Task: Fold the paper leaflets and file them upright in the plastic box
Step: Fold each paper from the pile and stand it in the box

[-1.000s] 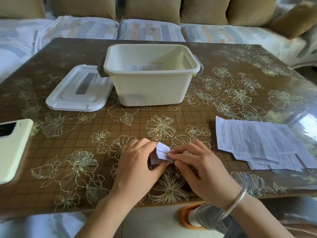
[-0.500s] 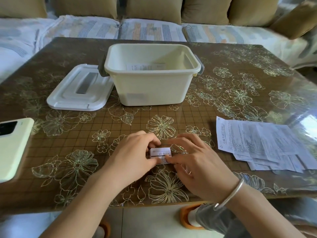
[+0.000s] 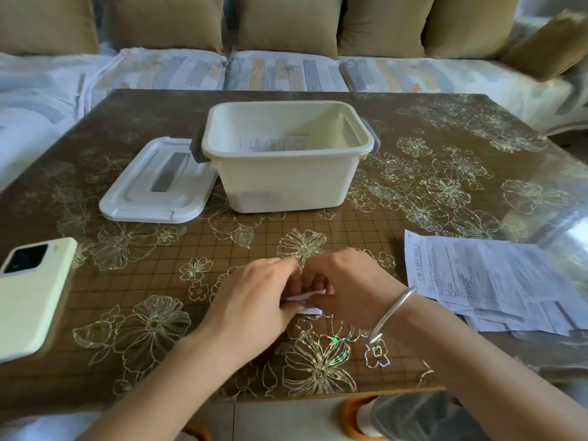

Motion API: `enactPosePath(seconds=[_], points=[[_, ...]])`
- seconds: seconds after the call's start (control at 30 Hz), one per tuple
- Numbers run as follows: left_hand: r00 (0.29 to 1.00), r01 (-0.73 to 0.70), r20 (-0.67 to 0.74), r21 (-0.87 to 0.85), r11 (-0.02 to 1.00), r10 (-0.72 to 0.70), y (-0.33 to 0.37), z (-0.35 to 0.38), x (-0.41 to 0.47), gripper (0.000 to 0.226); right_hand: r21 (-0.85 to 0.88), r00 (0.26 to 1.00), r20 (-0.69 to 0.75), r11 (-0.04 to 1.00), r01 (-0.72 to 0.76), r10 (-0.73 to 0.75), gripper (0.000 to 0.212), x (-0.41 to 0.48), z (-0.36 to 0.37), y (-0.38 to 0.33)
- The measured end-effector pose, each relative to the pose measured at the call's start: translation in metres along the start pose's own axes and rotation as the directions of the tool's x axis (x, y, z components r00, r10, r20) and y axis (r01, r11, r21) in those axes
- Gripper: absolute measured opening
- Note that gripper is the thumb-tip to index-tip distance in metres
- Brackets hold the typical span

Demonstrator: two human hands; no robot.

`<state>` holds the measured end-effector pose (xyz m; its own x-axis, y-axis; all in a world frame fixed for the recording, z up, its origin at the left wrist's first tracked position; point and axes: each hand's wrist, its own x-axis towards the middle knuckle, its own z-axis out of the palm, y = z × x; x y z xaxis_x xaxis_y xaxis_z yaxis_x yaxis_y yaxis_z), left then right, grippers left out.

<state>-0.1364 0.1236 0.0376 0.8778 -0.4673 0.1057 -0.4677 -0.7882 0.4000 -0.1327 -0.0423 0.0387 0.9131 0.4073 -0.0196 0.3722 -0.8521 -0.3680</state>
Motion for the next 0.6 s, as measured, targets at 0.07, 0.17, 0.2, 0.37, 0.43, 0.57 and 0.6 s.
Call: enactPosePath(seconds=[0.07, 0.17, 0.2, 0.37, 0.43, 0.57, 0.6], points=[[0.997, 0.034, -0.059, -0.081, 0.996, -0.039, -0.005, -0.02, 0.01, 0.017, 0.007, 0.997, -0.081, 1.0, -0.017, 0.018, 0.011, 0.001, -0.008, 0.003], [0.918, -0.023, -0.396, -0.069, 0.997, -0.006, -0.011, -0.054, 0.033, 0.011, 0.053, 0.958, -0.273, 0.995, -0.079, 0.091, 0.01, 0.001, -0.023, 0.013], [0.877, -0.024, -0.479, -0.007, 1.0, 0.018, -0.013, -0.062, 0.043, 0.013, 0.083, 0.937, -0.327, 0.992, -0.099, 0.121, 0.011, 0.001, -0.029, 0.016], [0.934, 0.038, -0.357, 0.182, 0.983, 0.029, -0.036, -0.059, 0.092, 0.039, 0.199, 0.849, -0.484, 0.971, -0.129, 0.212, 0.011, 0.009, -0.054, 0.018], [0.933, 0.03, -0.359, 0.167, 0.985, 0.032, -0.038, -0.058, 0.099, 0.03, 0.258, 0.841, -0.485, 0.958, -0.125, 0.24, 0.009, 0.013, -0.063, 0.017], [0.931, -0.008, -0.364, 0.048, 0.999, 0.025, -0.034, -0.063, 0.09, 0.022, 0.314, 0.82, -0.511, 0.944, -0.102, 0.259, 0.006, 0.016, -0.077, 0.014], [0.943, -0.015, -0.331, 0.029, 0.999, 0.024, -0.034, -0.064, 0.085, 0.022, 0.314, 0.811, -0.529, 0.945, -0.088, 0.251, 0.005, 0.018, -0.081, 0.013]])
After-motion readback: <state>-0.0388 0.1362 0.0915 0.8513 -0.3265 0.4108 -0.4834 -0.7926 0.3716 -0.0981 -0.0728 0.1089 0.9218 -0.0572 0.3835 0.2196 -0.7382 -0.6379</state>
